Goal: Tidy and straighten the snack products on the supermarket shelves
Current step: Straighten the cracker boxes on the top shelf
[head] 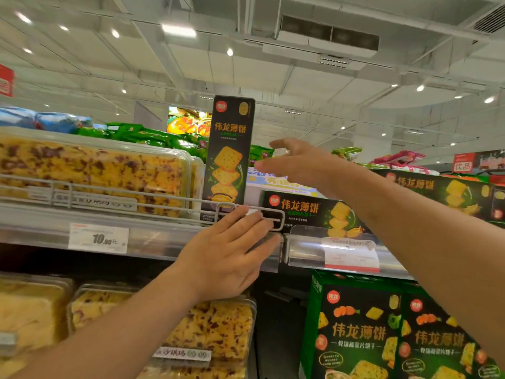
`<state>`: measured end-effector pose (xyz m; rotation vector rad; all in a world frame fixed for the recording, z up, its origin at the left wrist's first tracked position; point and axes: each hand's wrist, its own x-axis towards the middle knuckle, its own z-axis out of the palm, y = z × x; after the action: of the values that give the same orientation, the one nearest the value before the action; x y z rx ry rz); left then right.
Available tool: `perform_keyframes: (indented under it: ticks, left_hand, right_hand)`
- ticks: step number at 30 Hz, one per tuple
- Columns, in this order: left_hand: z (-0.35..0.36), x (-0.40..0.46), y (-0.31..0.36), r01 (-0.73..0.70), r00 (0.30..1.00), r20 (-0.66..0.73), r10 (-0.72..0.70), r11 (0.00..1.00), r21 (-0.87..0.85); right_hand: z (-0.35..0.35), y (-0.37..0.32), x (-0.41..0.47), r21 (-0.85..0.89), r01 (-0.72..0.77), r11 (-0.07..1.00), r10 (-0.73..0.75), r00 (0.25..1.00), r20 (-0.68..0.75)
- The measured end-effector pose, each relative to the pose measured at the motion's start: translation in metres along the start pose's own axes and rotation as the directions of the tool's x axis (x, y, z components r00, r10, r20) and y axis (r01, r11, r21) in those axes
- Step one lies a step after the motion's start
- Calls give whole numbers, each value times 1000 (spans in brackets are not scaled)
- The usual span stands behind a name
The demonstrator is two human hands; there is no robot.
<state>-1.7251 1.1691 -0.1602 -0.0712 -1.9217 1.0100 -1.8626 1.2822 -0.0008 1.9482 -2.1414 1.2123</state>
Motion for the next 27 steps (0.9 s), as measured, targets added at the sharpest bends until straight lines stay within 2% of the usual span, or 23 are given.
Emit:
perform_keyframes:
  ticks: [9, 12, 14, 20, 23, 25, 27]
  left_hand:
    - [-1, -2, -2, 5, 1000, -2, -5, 1000, -17]
    - [0, -3, -2, 5, 1000, -14, -6, 1000, -22]
    - [0, -2, -2, 7, 1000, -20, -7, 1000, -24]
    - [0, -3, -2, -11, 1000, -10, 11, 1000, 12]
    - [0, -3, -3, -25, 999, 27, 24, 998, 56]
    - [0, -3, -3, -25, 999, 26, 23, 998, 61]
    - [0, -3, -2, -19, 1000, 18, 19, 999, 46]
  right_hand:
    - [40, -18, 21, 138, 30, 990, -34, 999, 25]
    - [45, -17, 20, 144, 18, 989, -14, 1000, -26]
    - [48, -17, 18, 212, 26, 977, -12, 998, -67]
    - [20, -36, 20, 388, 187, 902, -103, 968, -227]
    - [-19, -51, 19, 313, 276, 909, -177, 934, -311]
    - [-39, -53, 15, 168, 270, 948, -210, 929, -305]
    - [-48, -49, 7, -43, 202, 978, -207, 950, -234]
